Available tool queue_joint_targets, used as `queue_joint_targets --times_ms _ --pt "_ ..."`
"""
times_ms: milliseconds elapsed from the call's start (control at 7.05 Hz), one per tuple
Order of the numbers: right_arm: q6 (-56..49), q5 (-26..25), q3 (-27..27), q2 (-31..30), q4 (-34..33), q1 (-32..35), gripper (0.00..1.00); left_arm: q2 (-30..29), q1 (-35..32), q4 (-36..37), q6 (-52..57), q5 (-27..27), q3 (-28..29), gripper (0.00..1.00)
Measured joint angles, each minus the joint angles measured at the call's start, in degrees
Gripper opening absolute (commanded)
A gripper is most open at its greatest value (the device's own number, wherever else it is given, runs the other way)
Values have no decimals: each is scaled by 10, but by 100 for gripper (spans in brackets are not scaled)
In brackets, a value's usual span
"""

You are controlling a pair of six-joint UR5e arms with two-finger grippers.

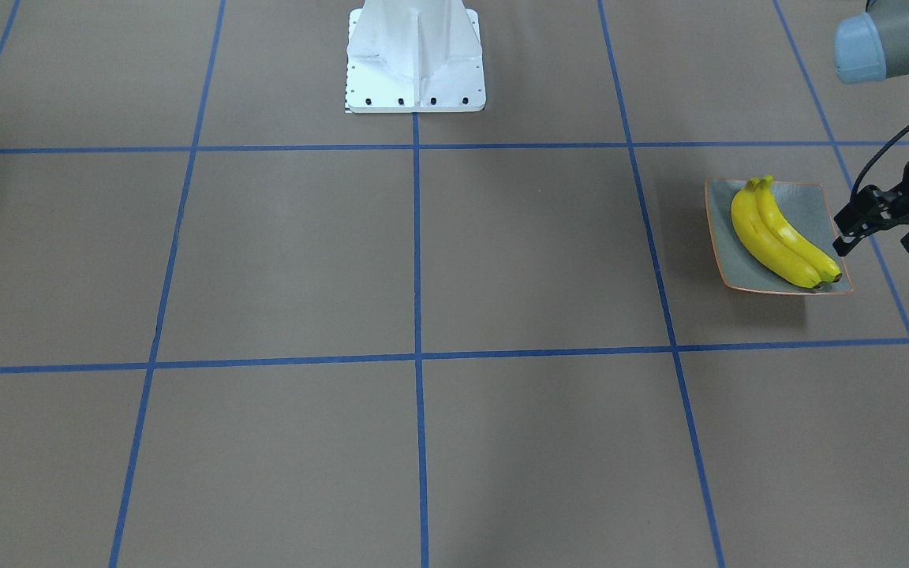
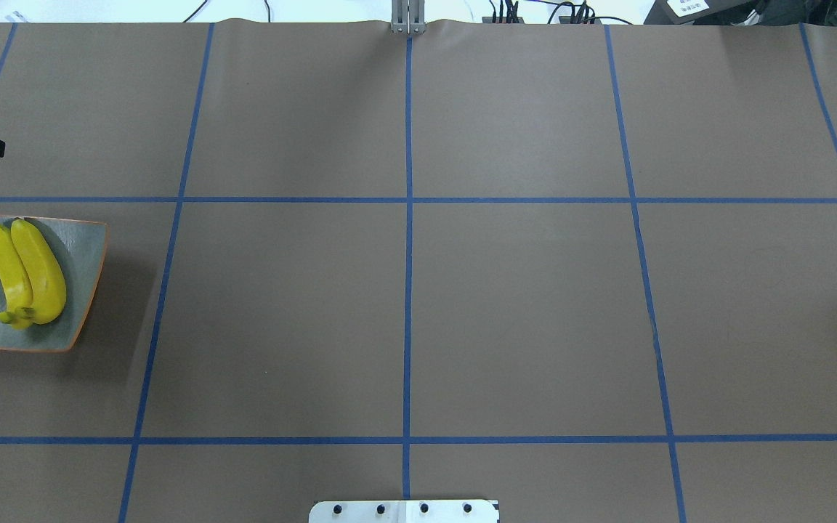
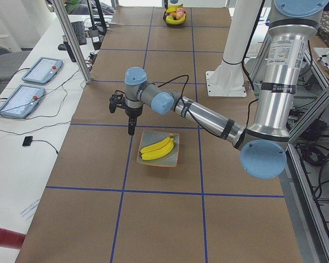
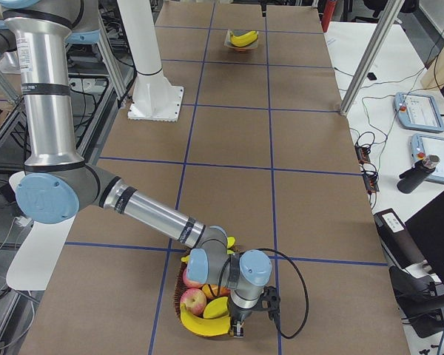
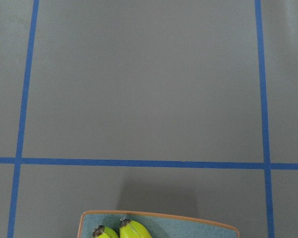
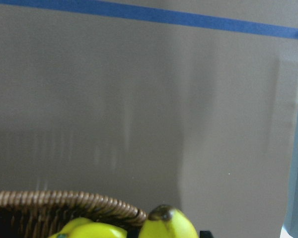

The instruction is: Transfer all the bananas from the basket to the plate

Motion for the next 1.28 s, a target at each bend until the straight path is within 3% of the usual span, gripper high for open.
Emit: queue_joint_targets --times_ms 710,993,1277 --pt "-49 -26 56 -9 -12 11 0 0 0 1 0 -1 -2 100" --pt "-77 -21 118 -8 -73 32 0 1 0 1 0 -2 -4 100" --pt "-77 20 186 31 -178 44 0 4 -1 1 0 -4 -4 100"
